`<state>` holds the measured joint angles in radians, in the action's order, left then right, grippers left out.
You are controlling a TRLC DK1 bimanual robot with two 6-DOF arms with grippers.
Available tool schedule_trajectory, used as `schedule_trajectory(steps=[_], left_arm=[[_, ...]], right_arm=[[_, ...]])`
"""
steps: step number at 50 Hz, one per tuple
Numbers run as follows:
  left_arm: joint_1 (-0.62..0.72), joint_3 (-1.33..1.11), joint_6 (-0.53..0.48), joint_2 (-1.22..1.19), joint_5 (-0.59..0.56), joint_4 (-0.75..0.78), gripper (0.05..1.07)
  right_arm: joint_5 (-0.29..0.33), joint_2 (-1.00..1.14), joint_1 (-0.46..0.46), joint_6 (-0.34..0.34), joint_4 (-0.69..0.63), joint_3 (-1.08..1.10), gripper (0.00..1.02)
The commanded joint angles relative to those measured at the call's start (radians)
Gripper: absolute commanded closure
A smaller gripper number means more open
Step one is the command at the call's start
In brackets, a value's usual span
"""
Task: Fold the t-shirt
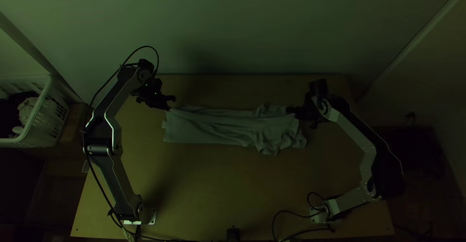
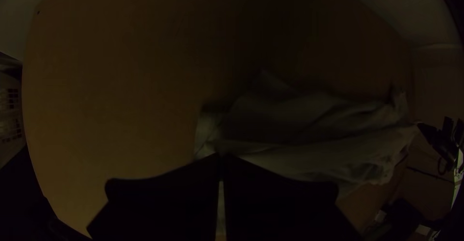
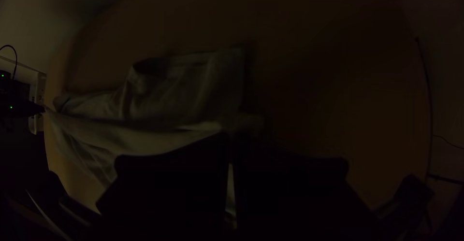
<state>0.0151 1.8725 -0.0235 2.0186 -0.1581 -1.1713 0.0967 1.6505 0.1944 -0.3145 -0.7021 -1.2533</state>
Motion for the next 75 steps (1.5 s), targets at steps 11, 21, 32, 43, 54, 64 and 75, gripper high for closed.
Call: schedule_trajectory(steps=[11,21,32,43,54,64,75], left_arm=[[-0.023,0.057,0.03,0.075,-0.015,0.021,1.04],[-0.038,0.04,0.025,0.088,-0.037,0.078,0.2],[-0.061,0.022,0.062,0.078,-0.083,0.127,0.09],[-0.101,-0.032,0.062,0.02,-0.175,0.17,0.1],[-0.173,-0.142,0.048,-0.052,-0.337,0.21,0.1],[-0.228,-0.262,0.027,-0.086,-0.445,0.254,0.1],[-0.256,-0.411,-0.024,-0.113,-0.474,0.366,0.1]], right_arm=[[-0.009,0.141,-0.03,-0.021,0.076,-0.04,1.0],[-0.011,0.177,-0.03,-0.021,0.119,-0.034,0.79],[-0.011,0.14,-0.029,-0.021,0.128,-0.023,0.58],[-0.011,0.046,-0.042,-0.015,0.11,-0.003,0.19],[0.017,-0.095,-0.056,-0.018,0.101,0.002,0.15],[0.084,-0.202,-0.056,-0.037,0.085,-0.009,0.15],[0.135,-0.262,-0.073,-0.13,0.085,-0.087,0.09]])
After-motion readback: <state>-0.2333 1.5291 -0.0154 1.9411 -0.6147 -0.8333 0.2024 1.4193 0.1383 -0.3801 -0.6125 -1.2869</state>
